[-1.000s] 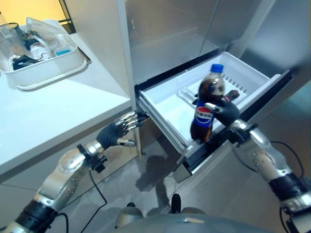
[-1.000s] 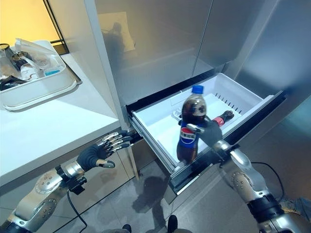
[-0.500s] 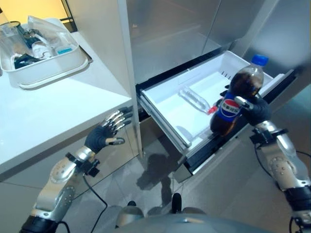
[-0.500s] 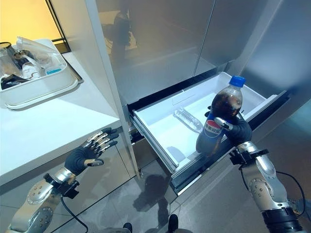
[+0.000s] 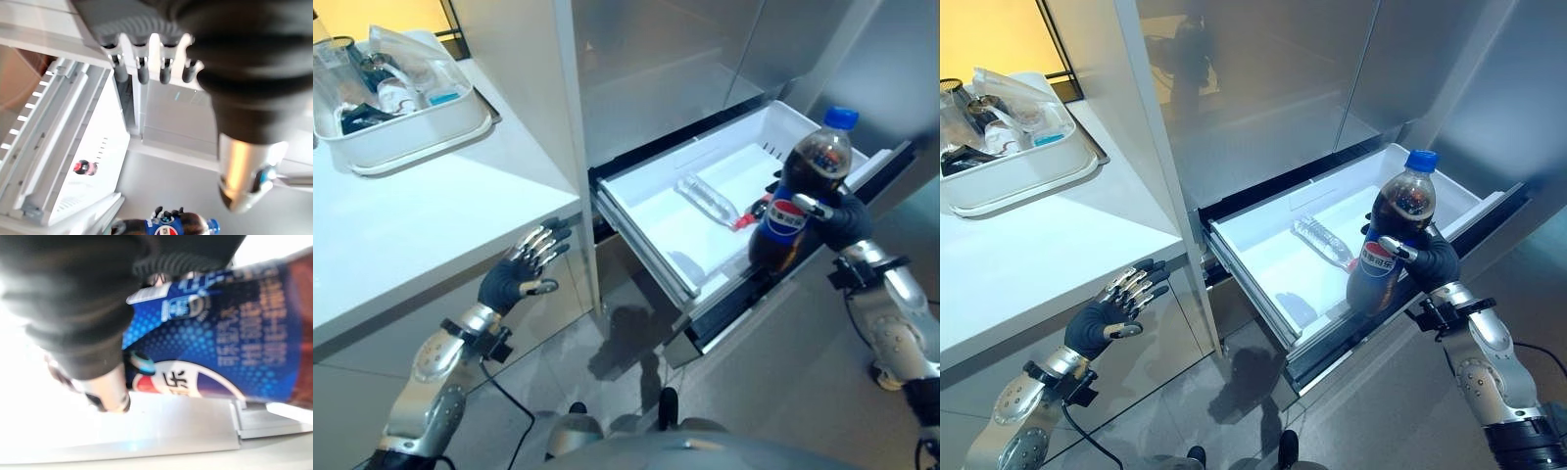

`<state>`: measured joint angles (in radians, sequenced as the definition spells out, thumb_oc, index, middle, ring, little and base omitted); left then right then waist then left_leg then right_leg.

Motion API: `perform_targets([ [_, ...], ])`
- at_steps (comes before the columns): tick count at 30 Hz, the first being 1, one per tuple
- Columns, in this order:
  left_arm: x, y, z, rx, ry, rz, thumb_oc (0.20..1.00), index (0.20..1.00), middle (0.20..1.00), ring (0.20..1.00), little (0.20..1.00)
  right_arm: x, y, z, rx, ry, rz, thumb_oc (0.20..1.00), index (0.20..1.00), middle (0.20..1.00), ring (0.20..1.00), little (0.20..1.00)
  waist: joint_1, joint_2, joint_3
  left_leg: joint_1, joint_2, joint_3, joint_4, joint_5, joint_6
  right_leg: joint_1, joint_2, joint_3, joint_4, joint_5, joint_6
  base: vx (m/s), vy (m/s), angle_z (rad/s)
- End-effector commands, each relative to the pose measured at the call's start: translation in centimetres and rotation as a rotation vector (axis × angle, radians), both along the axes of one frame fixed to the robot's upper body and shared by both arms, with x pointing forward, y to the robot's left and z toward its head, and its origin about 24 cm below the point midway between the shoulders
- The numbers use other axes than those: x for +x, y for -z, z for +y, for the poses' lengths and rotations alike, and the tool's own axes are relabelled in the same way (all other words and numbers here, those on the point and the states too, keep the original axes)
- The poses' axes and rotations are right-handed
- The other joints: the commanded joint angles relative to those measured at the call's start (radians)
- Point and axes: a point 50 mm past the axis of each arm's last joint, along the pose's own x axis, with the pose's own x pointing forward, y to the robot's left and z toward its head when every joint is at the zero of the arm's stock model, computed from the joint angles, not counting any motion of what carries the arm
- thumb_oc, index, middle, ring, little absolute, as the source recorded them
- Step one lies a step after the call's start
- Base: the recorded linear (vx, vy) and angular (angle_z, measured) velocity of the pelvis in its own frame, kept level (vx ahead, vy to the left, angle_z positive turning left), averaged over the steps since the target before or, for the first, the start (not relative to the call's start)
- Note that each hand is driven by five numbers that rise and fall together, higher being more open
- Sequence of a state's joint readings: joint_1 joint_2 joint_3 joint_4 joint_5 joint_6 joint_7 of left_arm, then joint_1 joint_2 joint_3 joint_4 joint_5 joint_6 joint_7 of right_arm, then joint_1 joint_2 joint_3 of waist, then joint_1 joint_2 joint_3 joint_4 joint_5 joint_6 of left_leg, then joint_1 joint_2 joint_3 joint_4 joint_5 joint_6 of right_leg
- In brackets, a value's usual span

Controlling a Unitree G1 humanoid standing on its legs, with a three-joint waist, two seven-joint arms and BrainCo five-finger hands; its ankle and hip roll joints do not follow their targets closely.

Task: Take the drinks into the refrigerator

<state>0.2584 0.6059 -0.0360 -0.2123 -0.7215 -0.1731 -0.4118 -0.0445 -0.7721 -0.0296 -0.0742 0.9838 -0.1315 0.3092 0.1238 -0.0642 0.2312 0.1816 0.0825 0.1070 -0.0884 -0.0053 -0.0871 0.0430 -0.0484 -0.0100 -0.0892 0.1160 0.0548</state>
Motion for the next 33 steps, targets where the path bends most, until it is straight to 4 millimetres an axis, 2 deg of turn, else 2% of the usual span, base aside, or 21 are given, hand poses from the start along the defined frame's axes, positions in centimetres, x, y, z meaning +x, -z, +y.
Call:
perform_targets([
  [1, -0.2, -1.5, -0.2, 0.027, 0.056, -0.087, 1.000, 1.000, 1.000, 1.000, 1.000, 0.9, -9.1, 1.2, -0.069, -0.042, -0.402, 0.200, 0.200, 0.200, 0.200, 0.200, 0.027, -0.016, 0.008, -0.012, -0.001, -0.044, 0.001, -0.051, 0.043, -0.035, -0.097, -0.075, 0.170, -0.078, 0.107, 0.00, 0.000, 0.00],
  [10, -0.1, -2.5, -1.2, -0.013, 0.153, -0.104, 1.000, 1.000, 1.000, 1.000, 1.000, 1.9, -12.2, 1.2, -0.193, -0.026, -0.462, 0.200, 0.200, 0.200, 0.200, 0.200, 0.048, -0.010, 0.038, -0.057, 0.007, -0.055, 0.002, -0.028, 0.033, -0.068, -0.087, -0.086, 0.179, -0.080, 0.101, -0.01, -0.005, 0.00],
  [25, -0.2, -2.4, -1.5, -0.020, 0.223, -0.065, 1.000, 1.000, 1.000, 1.000, 1.000, 4.7, -15.7, 0.3, -0.328, 0.094, -0.488, 0.200, 0.200, 0.200, 0.200, 0.200, 0.083, 0.022, 0.073, -0.113, 0.004, -0.075, 0.005, -0.002, 0.024, -0.108, -0.088, -0.103, 0.178, -0.073, 0.099, 0.00, -0.002, 0.00],
  [30, -0.2, -2.5, -1.6, -0.019, 0.232, -0.068, 1.000, 1.000, 1.000, 1.000, 1.000, 5.9, -15.6, -0.1, -0.333, 0.141, -0.455, 0.200, 0.200, 0.200, 0.200, 0.200, 0.091, 0.031, 0.082, -0.124, 0.000, -0.078, 0.005, 0.002, 0.024, -0.117, -0.090, -0.105, 0.178, -0.069, 0.097, -0.01, 0.001, 0.02],
  [33, -0.2, -2.6, -1.8, -0.005, 0.239, -0.070, 1.000, 1.000, 1.000, 1.000, 1.000, 7.1, -14.5, 0.2, -0.355, 0.147, -0.394, 0.200, 0.200, 0.200, 0.200, 0.200, 0.099, 0.038, 0.092, -0.130, -0.002, -0.079, 0.006, 0.005, 0.024, -0.121, -0.091, -0.109, 0.179, -0.068, 0.096, 0.00, 0.000, 0.00],
])
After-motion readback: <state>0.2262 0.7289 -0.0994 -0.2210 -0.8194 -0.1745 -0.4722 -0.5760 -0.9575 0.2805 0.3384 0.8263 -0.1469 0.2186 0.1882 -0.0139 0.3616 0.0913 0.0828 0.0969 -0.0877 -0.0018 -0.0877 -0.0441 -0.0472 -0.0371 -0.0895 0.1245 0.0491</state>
